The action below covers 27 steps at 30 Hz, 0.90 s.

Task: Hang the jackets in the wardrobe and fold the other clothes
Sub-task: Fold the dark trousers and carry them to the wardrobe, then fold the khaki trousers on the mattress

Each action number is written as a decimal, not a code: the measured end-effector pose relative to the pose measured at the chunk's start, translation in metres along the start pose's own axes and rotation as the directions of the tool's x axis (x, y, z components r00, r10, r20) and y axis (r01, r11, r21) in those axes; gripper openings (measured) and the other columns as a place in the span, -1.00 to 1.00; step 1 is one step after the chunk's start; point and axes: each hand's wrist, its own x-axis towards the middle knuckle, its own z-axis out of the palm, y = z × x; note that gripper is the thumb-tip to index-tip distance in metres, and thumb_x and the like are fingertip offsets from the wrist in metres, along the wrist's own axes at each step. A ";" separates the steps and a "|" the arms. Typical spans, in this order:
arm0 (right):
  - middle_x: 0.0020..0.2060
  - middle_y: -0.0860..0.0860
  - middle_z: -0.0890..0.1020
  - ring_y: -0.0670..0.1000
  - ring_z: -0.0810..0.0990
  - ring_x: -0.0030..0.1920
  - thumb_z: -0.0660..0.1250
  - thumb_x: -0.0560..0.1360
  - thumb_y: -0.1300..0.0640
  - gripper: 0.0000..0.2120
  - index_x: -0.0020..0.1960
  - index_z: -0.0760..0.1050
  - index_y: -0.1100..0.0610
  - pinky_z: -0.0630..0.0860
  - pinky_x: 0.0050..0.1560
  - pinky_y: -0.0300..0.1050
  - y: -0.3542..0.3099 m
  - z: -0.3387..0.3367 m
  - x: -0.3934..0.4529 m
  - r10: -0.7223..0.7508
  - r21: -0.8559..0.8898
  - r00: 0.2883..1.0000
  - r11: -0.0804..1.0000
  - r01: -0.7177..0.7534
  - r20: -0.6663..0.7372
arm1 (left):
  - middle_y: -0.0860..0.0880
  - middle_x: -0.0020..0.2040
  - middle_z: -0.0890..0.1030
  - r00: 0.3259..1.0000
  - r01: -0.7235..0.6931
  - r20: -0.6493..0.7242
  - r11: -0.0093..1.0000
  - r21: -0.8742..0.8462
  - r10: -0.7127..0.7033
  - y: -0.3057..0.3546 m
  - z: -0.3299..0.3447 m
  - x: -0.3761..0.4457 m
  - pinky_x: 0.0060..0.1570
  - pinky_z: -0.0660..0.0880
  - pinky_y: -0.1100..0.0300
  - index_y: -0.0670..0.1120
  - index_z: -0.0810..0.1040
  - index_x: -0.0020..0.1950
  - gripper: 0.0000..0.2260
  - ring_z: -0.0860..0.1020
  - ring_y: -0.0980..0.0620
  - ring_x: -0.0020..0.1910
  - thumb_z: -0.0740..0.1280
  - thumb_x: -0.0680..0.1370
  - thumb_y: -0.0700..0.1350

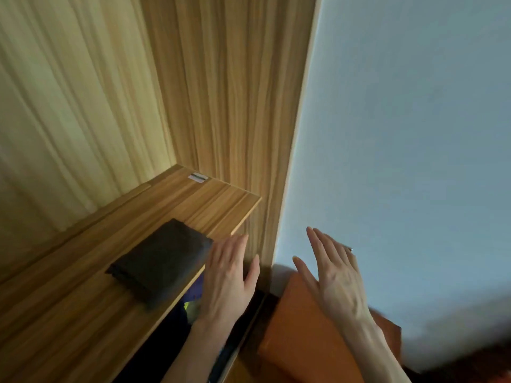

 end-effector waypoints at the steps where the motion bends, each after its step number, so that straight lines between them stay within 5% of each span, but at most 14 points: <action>1: 0.47 0.02 0.52 0.09 0.47 0.48 0.15 0.66 -0.25 -0.39 0.57 0.37 0.10 0.44 0.44 0.10 0.013 -0.009 -0.010 0.030 -0.023 1.000 0.999 -0.030 -0.008 | -0.08 0.39 0.56 0.999 -0.038 0.002 0.999 -0.029 0.038 0.015 0.007 0.001 0.45 0.41 -0.10 -0.12 0.48 0.48 -0.55 0.47 -0.08 0.44 0.18 0.69 0.11; 6: 0.45 0.08 0.54 0.12 0.45 0.50 0.16 0.65 -0.24 -0.38 0.56 0.40 0.13 0.39 0.48 0.17 0.068 -0.056 -0.059 0.155 -0.119 0.983 0.979 -0.166 -0.096 | -0.12 0.38 0.57 0.978 -0.209 -0.006 0.968 -0.139 0.210 0.091 0.038 0.000 0.36 0.47 -0.17 -0.16 0.49 0.46 -0.58 0.50 -0.14 0.42 0.21 0.69 0.04; 13: 0.46 0.10 0.53 0.13 0.47 0.48 0.15 0.65 -0.25 -0.37 0.55 0.40 0.15 0.39 0.49 0.16 0.145 -0.146 -0.177 0.383 -0.249 0.906 0.873 -0.419 -0.182 | -0.08 0.47 0.53 0.897 -0.385 0.105 0.875 -0.292 0.430 0.229 0.069 -0.045 0.52 0.34 -0.14 -0.11 0.45 0.52 -0.55 0.43 -0.05 0.52 0.15 0.70 0.09; 21: 0.50 0.02 0.47 0.06 0.36 0.55 0.23 0.65 -0.24 -0.40 0.57 0.35 0.07 0.32 0.53 0.13 0.190 -0.256 -0.354 0.627 -0.296 0.707 0.642 -0.707 -0.328 | -0.06 0.53 0.46 0.689 -0.550 0.192 0.677 -0.490 0.699 0.393 0.091 -0.153 0.59 0.22 -0.09 -0.06 0.38 0.57 -0.52 0.32 -0.03 0.58 0.06 0.72 0.14; 27: 0.49 0.02 0.49 0.06 0.40 0.53 0.08 0.67 -0.30 -0.36 0.56 0.39 0.10 0.36 0.51 0.14 0.189 -0.323 -0.485 0.712 -0.289 0.545 0.462 -0.838 -0.442 | -0.03 0.55 0.43 0.522 -0.595 0.153 0.487 -0.639 0.839 0.499 0.078 -0.255 0.59 0.23 -0.11 -0.05 0.37 0.59 -0.50 0.27 0.02 0.60 0.06 0.74 0.17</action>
